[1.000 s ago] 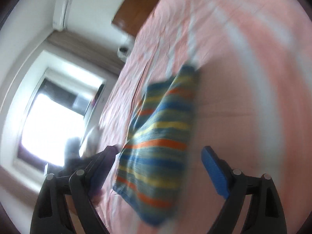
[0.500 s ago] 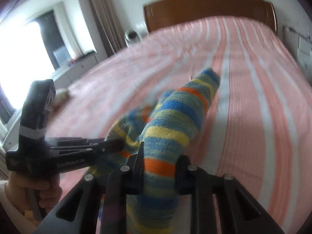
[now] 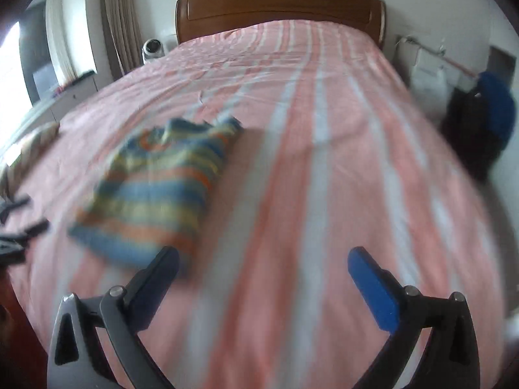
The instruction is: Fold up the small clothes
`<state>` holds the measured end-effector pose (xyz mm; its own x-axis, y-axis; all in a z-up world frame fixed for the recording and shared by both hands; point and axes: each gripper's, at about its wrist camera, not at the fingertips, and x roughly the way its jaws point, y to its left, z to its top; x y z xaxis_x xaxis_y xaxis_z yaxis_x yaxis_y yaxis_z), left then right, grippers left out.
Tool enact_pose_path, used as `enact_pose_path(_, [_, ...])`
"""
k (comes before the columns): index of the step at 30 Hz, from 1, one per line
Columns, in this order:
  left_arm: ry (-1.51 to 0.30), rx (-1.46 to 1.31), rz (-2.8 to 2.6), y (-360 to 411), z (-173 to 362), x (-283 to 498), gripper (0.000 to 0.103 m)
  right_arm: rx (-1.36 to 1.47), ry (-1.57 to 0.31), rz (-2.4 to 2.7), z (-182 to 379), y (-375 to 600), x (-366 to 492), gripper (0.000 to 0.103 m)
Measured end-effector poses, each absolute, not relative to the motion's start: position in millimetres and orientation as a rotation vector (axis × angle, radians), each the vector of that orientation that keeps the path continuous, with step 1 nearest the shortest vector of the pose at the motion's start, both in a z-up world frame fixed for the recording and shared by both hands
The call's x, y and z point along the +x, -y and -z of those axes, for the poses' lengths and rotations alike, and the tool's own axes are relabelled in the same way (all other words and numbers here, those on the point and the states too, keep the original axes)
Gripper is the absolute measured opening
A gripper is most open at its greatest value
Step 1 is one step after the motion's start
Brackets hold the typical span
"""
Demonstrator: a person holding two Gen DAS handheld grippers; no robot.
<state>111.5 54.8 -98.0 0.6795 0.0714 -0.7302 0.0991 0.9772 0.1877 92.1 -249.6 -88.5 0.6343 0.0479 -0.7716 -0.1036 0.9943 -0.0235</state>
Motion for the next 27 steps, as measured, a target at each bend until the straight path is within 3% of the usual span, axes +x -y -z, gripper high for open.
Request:
enact_pose_path(5, [-0.794,0.202,-0.083,-46.7,61.3,72.1,0.103,-0.112,-0.815,-0.061,56.3,242.3,12.1,0.103])
enact_pose_path(10, [-0.791,0.178,-0.166,-41.1,58.7,56.4,0.103,-0.072,-0.835,-0.08,46.9,226.9,-27.9,0.103])
enact_pose_path(27, [-0.871,0.147,-0.052,-32.0,49.1,20.6,0.103,-0.109,-0.835,-0.116,25.8,185.1,-51.8,0.103])
